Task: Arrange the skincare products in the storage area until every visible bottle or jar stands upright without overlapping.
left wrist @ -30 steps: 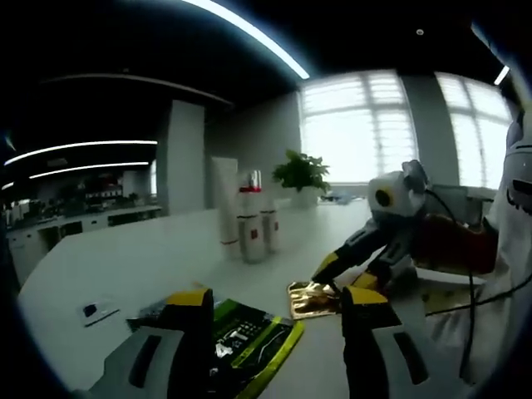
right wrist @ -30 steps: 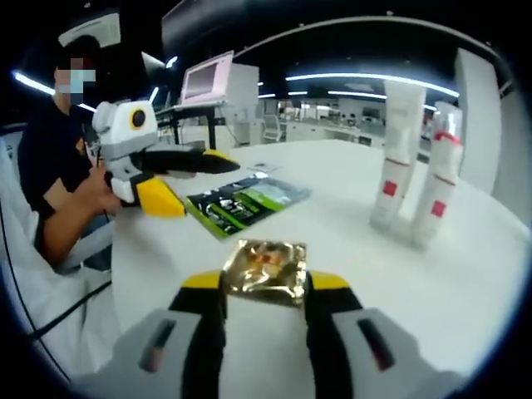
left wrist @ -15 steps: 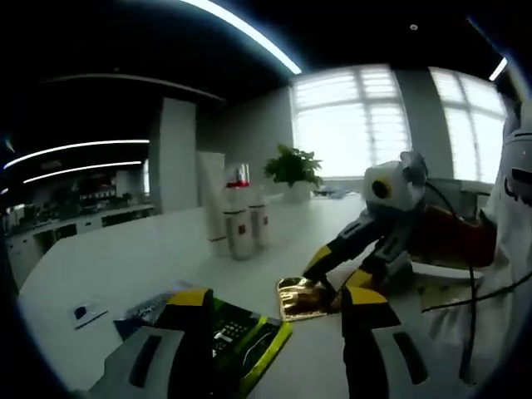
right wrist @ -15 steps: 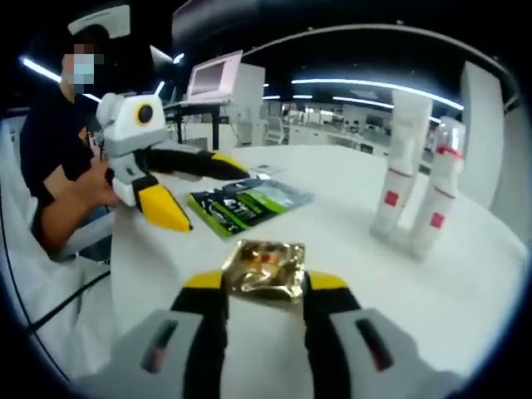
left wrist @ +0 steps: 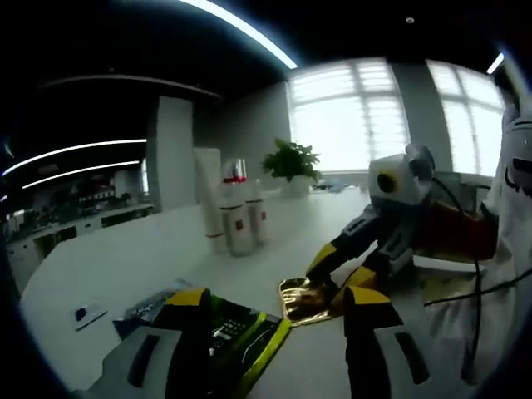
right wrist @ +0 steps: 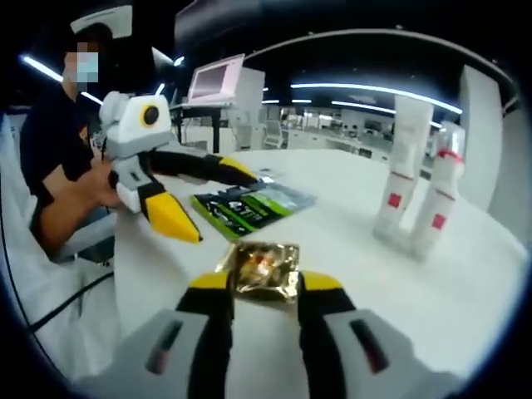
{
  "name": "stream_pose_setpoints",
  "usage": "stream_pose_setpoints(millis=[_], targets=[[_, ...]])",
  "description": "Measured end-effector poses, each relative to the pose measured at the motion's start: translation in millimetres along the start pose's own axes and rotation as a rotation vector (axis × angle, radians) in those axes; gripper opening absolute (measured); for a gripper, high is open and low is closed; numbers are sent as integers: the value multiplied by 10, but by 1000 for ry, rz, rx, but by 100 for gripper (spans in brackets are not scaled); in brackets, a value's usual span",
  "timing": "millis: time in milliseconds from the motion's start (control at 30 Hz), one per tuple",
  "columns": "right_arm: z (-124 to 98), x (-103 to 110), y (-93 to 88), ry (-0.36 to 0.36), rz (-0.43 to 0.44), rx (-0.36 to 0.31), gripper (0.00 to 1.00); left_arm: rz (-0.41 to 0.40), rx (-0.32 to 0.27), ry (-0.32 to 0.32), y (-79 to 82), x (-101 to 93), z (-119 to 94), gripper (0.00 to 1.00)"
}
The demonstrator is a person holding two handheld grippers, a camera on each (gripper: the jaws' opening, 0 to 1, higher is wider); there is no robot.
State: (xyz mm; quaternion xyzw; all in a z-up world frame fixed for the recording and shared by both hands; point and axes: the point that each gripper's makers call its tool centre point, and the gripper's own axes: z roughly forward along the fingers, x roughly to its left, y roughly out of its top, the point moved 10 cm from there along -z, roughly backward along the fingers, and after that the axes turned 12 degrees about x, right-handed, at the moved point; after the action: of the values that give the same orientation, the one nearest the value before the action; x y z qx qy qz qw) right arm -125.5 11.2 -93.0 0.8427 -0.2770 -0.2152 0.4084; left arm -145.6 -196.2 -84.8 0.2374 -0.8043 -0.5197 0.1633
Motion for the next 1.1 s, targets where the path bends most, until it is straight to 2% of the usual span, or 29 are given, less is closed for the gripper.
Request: stream_pose_setpoints(millis=[200, 300, 467, 733, 833, 1100], targets=[[-51, 36, -20, -8, -19, 4, 25, 23, 10, -5, -2, -28, 16, 65], [-73, 58, -40, -15, -36, 0, 20, 26, 17, -10, -12, -25, 40, 64], [-75, 76, -40, -11, -40, -4, 18, 49, 54, -15, -51, -57, 75, 63], [-87, 122, -51, -27, -73, -15, 17, 64, 75, -27, -74, -34, 61, 58], [-90, 136, -51, -28, -82, -18, 17, 78, 73, -58, -78, -64, 70, 54], [-88, 218, -65, -41, -172, -50, 10, 87, 97, -74, -92, -80, 78, 50]])
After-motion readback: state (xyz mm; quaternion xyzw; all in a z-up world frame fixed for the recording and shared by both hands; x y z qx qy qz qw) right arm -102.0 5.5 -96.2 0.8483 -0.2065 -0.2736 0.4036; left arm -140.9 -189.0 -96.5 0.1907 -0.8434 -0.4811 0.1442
